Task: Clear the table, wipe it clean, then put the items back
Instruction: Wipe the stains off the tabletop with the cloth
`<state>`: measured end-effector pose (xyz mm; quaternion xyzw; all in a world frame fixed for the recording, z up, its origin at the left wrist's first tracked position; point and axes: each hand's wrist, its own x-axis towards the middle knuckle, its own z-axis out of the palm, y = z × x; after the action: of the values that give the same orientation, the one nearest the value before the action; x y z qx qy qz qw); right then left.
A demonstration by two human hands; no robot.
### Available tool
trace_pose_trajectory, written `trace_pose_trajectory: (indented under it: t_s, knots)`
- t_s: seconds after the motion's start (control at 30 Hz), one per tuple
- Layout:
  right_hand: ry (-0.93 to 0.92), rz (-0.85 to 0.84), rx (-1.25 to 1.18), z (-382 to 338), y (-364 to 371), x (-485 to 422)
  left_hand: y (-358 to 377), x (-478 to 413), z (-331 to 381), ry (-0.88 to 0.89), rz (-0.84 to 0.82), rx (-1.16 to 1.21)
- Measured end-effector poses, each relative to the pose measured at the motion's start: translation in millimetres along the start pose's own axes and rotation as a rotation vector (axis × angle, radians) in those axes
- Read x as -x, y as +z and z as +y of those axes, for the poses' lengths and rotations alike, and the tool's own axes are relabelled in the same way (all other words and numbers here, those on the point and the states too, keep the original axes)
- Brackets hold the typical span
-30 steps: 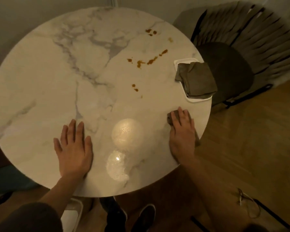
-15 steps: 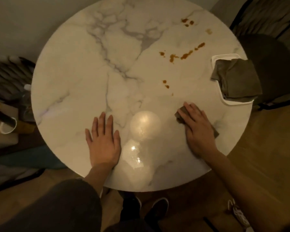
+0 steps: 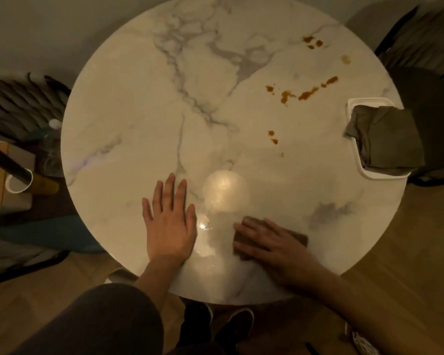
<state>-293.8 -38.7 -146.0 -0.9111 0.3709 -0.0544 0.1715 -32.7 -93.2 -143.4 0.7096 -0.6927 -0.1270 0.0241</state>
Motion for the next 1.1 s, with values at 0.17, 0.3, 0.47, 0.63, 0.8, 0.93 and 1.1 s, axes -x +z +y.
trace_pose_trajectory:
  t_s: [0.17,0.3,0.47,0.63,0.8,0.93,1.1]
  knots:
    - [0.478,0.252,-0.036,112,-45,-40,0,-1,1,0.006,0.002,0.003]
    - [0.770,0.371,0.010,133,-58,-100,2,-1,0,0.007,0.003,0.007]
    - [0.522,0.310,0.014,59,-28,-121,0,-1,1,0.017,0.019,0.020]
    - [0.100,0.038,0.007,-7,-3,-52,0,0,0,0.012,0.016,0.014]
    - [0.011,0.009,0.030,53,-20,-17,0,-1,1,0.013,0.006,-0.001]
    - [0.476,0.224,0.002,88,-37,-47,0,0,1,0.007,0.010,0.003]
    - [0.612,0.306,0.035,25,-13,-87,0,-1,2,0.007,0.006,0.005]
